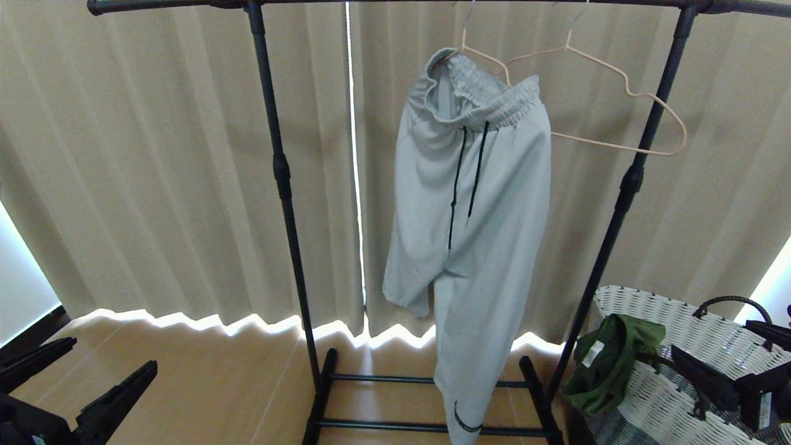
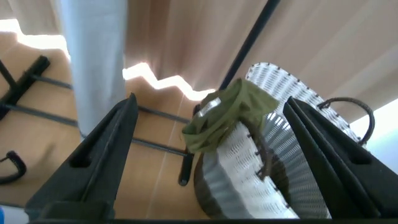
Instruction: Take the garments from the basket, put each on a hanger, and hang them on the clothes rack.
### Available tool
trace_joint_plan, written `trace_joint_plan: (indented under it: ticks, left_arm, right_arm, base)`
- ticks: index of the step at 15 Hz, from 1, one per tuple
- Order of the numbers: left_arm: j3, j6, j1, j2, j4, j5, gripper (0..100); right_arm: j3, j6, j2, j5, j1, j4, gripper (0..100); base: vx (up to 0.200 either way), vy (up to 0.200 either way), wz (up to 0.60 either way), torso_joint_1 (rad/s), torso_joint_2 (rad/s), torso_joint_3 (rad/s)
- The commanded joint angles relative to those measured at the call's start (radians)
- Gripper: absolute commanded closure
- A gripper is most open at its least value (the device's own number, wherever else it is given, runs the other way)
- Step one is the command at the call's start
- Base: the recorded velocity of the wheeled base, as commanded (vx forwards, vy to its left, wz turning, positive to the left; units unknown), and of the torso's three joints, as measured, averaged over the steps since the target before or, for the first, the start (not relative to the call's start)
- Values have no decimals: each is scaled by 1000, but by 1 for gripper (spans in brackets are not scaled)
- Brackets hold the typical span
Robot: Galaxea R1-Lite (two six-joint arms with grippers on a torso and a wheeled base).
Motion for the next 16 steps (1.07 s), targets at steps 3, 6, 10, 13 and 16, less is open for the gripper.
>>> trace_joint_plan:
  ticks: [3,6,10,13,16]
  left_arm:
    - [1,2,0,0,0,0,0]
    - [9,3,0,-4,-1,0,0]
    - [10,5,0,-4,-1,0,0]
    - [12,5,0,-15,-1,0,0]
    - [12,5,0,-24,-1,0,0]
  right_arm:
    - [2,0,-5,0,0,0,0]
    - [3,0,-6,-2,0,-1,0]
    - [3,0,-5,-2,0,0,0]
    - [5,0,-5,-2,0,2,0]
    - [11,0,-5,-2,0,3,0]
  base:
    - [200,-200,0,1,2,5]
    - [133,-133,0,0,0,2]
    - [0,0,0,0,0,0]
    - [0,0,0,0,0,0]
    - [0,0,0,0,0,0]
